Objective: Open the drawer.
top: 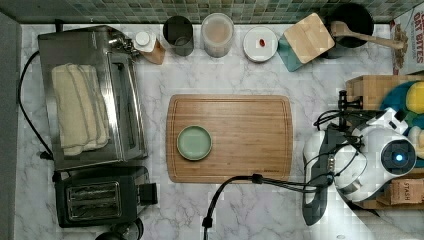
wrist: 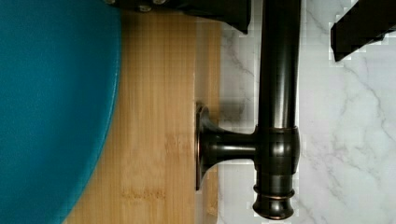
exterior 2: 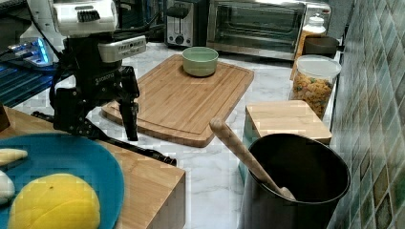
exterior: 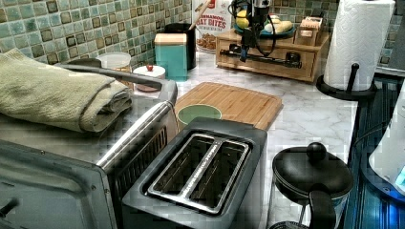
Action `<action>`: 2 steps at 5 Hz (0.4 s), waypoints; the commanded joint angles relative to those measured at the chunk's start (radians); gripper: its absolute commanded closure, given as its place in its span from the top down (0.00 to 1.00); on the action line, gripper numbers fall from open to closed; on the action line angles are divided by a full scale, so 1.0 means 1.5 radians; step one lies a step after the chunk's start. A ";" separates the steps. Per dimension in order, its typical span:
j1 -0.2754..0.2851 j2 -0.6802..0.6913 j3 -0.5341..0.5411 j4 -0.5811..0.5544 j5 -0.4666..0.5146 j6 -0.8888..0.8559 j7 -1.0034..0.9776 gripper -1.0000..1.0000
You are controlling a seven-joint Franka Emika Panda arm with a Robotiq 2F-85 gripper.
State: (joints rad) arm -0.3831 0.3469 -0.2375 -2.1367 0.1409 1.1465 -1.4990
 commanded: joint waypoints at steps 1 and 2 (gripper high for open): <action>0.022 -0.036 0.031 -0.097 0.039 -0.029 0.030 1.00; 0.050 -0.061 0.038 -0.129 0.041 -0.021 0.082 1.00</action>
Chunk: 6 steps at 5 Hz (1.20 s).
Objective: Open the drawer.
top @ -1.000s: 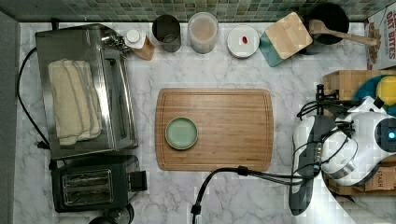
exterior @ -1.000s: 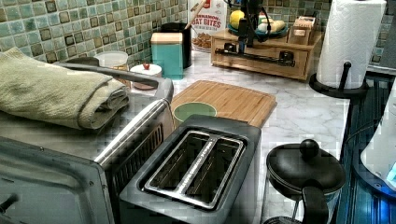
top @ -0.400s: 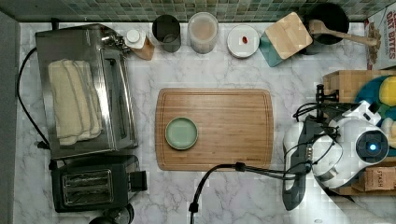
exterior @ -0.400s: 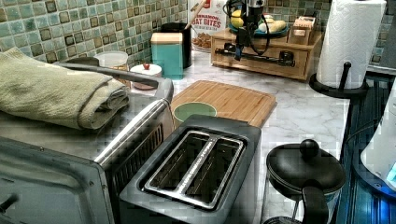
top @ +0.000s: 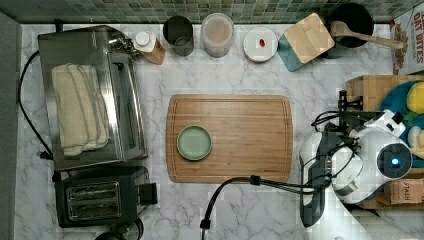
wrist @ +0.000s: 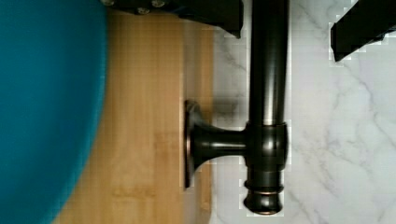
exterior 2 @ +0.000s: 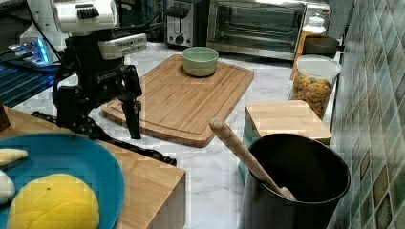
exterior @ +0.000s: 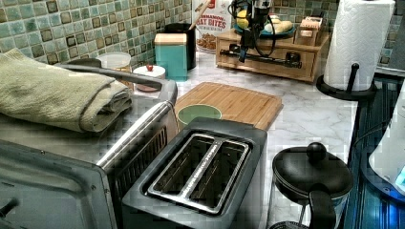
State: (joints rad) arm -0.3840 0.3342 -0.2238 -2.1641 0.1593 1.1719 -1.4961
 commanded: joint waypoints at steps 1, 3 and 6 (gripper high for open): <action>0.066 -0.050 0.027 -0.135 0.018 0.007 0.078 1.00; 0.027 -0.011 0.049 -0.115 0.036 0.041 -0.010 1.00; 0.087 -0.028 0.067 -0.129 0.037 -0.014 0.073 1.00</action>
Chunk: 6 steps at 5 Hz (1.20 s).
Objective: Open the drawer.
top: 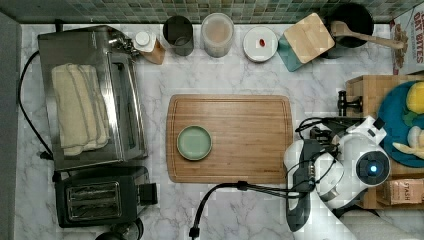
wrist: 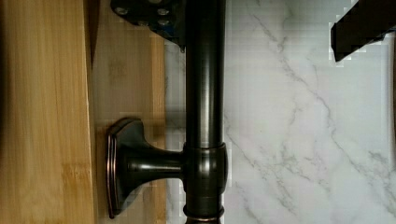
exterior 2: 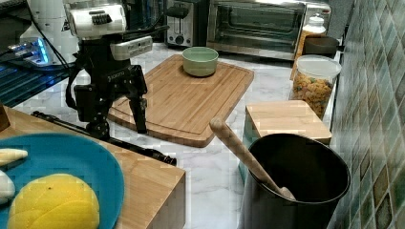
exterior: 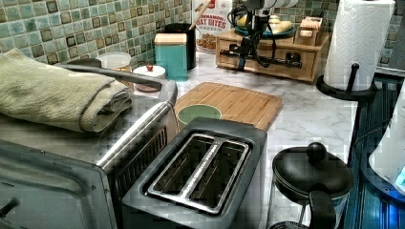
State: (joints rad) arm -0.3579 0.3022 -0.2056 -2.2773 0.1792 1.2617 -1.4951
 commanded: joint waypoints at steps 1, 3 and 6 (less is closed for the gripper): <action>0.130 -0.023 0.071 -0.090 0.019 -0.054 0.175 1.00; 0.228 -0.016 0.156 -0.094 0.029 -0.018 0.375 1.00; 0.350 -0.056 0.155 -0.074 -0.059 -0.095 0.605 1.00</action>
